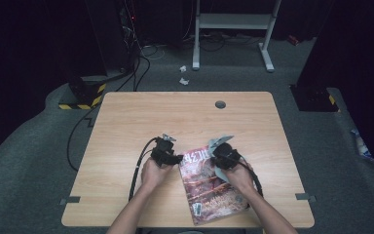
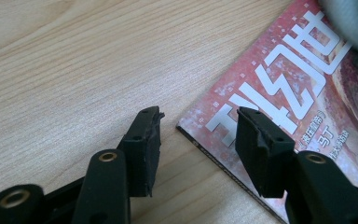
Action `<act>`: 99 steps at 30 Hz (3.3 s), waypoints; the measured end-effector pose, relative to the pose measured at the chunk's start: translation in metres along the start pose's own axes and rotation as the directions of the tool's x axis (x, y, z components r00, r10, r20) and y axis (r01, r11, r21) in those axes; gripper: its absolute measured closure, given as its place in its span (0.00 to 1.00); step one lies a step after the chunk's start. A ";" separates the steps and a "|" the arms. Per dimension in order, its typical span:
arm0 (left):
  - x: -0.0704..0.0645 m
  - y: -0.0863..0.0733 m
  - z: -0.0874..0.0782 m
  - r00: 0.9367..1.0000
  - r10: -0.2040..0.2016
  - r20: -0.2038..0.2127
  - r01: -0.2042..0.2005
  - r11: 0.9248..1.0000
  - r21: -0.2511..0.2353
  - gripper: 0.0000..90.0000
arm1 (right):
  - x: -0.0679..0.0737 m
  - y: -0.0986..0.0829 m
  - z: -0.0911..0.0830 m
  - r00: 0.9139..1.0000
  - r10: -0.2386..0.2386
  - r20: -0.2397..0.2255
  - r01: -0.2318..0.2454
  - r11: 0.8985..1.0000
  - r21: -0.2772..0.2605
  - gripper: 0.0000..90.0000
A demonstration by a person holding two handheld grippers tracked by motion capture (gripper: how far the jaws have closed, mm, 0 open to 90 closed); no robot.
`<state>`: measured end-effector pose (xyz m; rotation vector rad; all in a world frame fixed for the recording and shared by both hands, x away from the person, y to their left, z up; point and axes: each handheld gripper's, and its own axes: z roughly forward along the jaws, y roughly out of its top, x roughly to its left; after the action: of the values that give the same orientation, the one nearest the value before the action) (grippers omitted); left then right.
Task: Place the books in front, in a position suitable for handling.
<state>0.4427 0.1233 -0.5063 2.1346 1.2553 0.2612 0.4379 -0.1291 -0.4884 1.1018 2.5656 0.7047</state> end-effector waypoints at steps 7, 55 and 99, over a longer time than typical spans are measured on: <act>0.000 0.000 0.000 1.000 0.000 0.003 0.000 1.000 0.000 0.57 | -0.004 -0.002 -0.003 0.999 0.023 0.022 -0.023 1.000 0.007 0.96; -0.016 0.002 -0.004 0.995 0.070 0.072 -0.076 0.993 0.092 0.59 | -0.024 -0.014 -0.009 0.994 0.023 0.108 -0.021 1.000 -0.014 0.96; 0.002 0.001 -0.003 1.000 0.025 0.020 -0.025 0.999 0.041 0.51 | -0.024 0.013 0.008 0.997 0.030 0.076 -0.033 0.999 0.036 0.96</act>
<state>0.4429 0.1256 -0.5037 2.1836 1.2336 0.2267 0.4651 -0.1361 -0.4872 1.1606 2.5129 0.6123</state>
